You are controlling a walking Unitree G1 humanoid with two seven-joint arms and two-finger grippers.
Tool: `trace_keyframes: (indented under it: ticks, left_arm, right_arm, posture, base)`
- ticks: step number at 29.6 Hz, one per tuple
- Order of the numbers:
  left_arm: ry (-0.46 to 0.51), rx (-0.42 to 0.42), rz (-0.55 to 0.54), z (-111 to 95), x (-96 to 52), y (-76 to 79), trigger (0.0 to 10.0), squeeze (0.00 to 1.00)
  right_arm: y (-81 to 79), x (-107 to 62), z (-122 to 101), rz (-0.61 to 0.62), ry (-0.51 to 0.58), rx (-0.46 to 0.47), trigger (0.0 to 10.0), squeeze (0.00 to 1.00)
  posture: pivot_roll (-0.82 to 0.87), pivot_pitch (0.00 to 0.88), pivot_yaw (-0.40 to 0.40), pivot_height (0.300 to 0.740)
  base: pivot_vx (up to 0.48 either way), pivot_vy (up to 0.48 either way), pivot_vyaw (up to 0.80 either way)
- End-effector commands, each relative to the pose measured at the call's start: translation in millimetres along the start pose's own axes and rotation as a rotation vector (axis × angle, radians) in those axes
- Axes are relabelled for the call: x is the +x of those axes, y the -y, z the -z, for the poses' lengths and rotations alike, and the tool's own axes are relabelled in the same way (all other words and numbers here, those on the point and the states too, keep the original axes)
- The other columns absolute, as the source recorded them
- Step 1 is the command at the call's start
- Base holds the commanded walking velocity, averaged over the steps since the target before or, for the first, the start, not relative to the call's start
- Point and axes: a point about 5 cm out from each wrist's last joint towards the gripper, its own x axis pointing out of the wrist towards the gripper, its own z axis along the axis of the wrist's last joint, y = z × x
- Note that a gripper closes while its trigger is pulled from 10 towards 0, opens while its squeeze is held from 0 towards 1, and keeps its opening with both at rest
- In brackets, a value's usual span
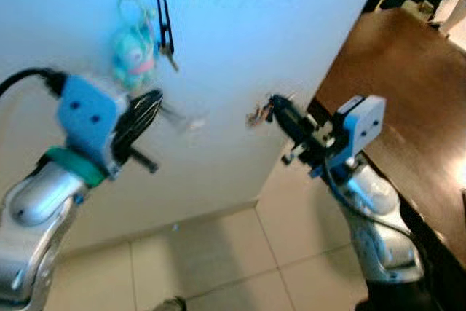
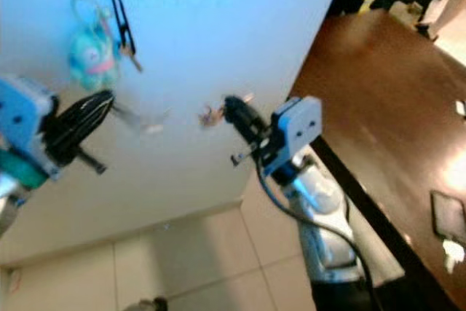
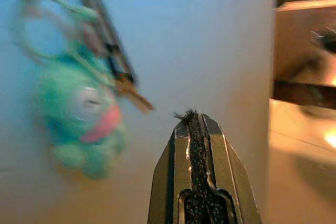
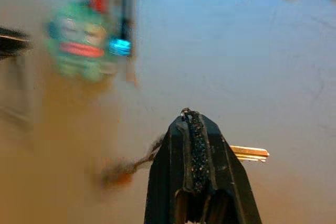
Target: Hang keys on a hook
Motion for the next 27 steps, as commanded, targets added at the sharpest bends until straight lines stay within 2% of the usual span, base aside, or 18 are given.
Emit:
trace_keyframes:
  ticks: [1, 7, 10, 11, 14, 15, 19, 21, 23, 27]
  left_arm:
    - [-0.033, -0.004, 0.024, 1, -8.6, 6.8, 10.0, 0.0]
    - [-0.046, 0.005, 0.008, -2, -19.4, 1.3, 10.0, 0.0]
    - [-0.01, -0.043, 0.128, -21, -37.3, -4.3, 10.0, 0.0]
    - [-0.01, -0.043, 0.128, -21, -37.3, -4.3, 10.0, 0.0]
    - [0.011, -0.028, 0.165, -31, -40.1, -6.0, 10.0, 0.0]
    - [0.011, -0.028, 0.165, -31, -40.1, -6.0, 10.0, 0.0]
    - [0.094, 0.026, 0.186, -52, -33.3, -8.2, 10.0, 0.0]
    - [0.094, 0.026, 0.186, -52, -33.3, -8.2, 10.0, 0.0]
    - [0.142, 0.046, 0.165, -59, -19.3, -11.4, 10.0, 0.0]
    - [0.148, 0.052, 0.129, -59, -9.4, -14.3, 10.0, 0.0]
  right_arm:
    - [23.4, -9.5, -11, 0.142, 0.025, -0.074, 10.0, 0.0]
    - [42.7, -10.5, -30, 0.182, 0.05, -0.127, 10.0, 0.0]
    - [36.1, -7.1, -33, 0.003, 0.011, -0.076, 10.0, 0.0]
    - [36.1, -7.1, -33, 0.003, 0.011, -0.076, 10.0, 0.0]
    - [25.2, -10.6, -28, -0.122, -0.033, -0.042, 10.0, 0.0]
    - [25.2, -10.6, -28, -0.122, -0.033, -0.042, 10.0, 0.0]
    - [26.5, -20.2, -25, -0.094, -0.072, -0.043, 10.0, 0.0]
    - [26.5, -20.2, -25, -0.094, -0.072, -0.043, 10.0, 0.0]
    - [28.3, -17.5, -27, -0.073, -0.058, -0.052, 10.0, 0.0]
    - [30.6, -11.1, -31, -0.046, -0.029, -0.05, 10.0, 0.0]
  posture:
    - [0.09, 0.009, 0.003, 0.74]
    - [0.1, 0.015, -0.004, 0.74]
    - [0.12, 0.023, -0.025, 0.74]
    - [0.12, 0.023, -0.025, 0.74]
    - [0.12, 0.025, -0.028, 0.74]
    - [0.12, 0.025, -0.028, 0.74]
    - [0.11, 0.028, -0.023, 0.74]
    - [0.11, 0.028, -0.023, 0.74]
    - [0.11, 0.026, -0.019, 0.74]
    - [0.11, 0.026, -0.013, 0.74]
  base:
    - [0.0, 0.0, 0.0]
    - [0.0, 0.0, 0.0]
    - [0.0, 0.0, 0.0]
    - [0.0, 0.0, 0.0]
    - [0.0, 0.0, 0.0]
    - [0.0, 0.0, 0.0]
    - [0.0, 0.0, 0.0]
    - [0.0, 0.0, 0.0]
    - [0.0, 0.0, 0.0]
    - [0.0, 0.0, 0.0]
